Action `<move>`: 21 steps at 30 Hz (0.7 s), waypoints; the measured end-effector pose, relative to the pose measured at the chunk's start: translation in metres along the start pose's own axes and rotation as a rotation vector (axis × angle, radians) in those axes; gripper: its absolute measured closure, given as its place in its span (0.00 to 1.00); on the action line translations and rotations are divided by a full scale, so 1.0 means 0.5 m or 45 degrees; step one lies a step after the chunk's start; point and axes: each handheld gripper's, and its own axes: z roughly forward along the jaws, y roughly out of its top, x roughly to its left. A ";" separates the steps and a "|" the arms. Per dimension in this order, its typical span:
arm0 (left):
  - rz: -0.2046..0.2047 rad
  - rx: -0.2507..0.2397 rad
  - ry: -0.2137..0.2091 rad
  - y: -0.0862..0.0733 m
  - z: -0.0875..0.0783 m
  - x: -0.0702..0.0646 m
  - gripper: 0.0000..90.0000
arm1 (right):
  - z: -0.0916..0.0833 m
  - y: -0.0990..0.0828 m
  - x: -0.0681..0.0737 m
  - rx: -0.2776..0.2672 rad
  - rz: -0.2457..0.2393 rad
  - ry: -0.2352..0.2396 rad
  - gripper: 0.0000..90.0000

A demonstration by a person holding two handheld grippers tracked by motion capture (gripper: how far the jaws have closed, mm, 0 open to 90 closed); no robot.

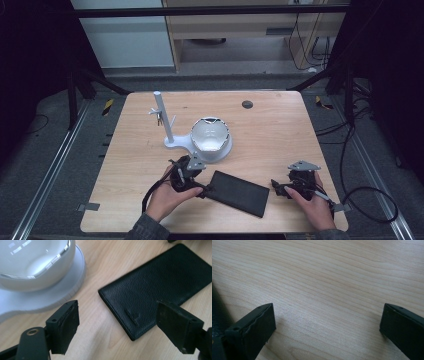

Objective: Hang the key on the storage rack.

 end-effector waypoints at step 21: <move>-0.045 0.002 0.011 -0.054 0.011 -0.024 0.33 | -0.001 -0.001 0.000 0.000 0.002 -0.002 0.00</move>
